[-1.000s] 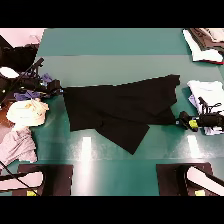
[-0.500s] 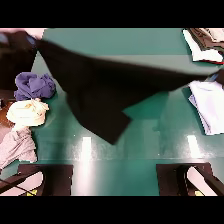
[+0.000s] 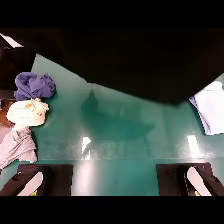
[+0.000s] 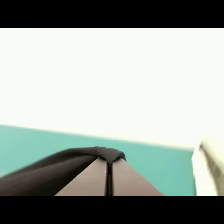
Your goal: Fold the shirts.
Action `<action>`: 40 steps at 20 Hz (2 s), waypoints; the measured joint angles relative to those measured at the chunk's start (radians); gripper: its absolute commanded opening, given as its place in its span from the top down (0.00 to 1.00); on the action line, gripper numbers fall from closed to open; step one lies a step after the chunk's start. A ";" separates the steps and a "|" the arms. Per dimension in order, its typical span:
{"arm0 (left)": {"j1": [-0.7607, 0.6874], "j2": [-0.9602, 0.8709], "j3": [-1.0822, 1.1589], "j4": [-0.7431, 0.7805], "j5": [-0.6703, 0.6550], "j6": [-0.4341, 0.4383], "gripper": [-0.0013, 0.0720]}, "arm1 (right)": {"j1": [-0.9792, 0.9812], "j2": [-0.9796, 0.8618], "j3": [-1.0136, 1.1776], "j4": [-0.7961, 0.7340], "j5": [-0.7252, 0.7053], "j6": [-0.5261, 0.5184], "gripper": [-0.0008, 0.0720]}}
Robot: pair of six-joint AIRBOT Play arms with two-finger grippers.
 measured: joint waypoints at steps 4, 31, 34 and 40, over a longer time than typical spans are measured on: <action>0.000 0.055 0.020 -0.003 0.028 -0.007 0.95 | 0.000 -0.032 0.156 -0.057 0.015 0.045 0.97; 0.000 -0.757 -0.573 -0.200 0.200 0.139 0.95 | 0.276 -0.826 -0.318 -0.291 -0.161 0.194 0.97; 0.000 -0.764 -0.573 -0.154 0.172 0.166 0.95 | 0.320 -0.831 -0.319 -0.379 -0.164 0.192 0.97; 0.000 -0.768 -0.576 0.082 -0.060 0.180 0.95 | 0.383 -0.828 -0.351 -0.512 0.030 0.179 0.97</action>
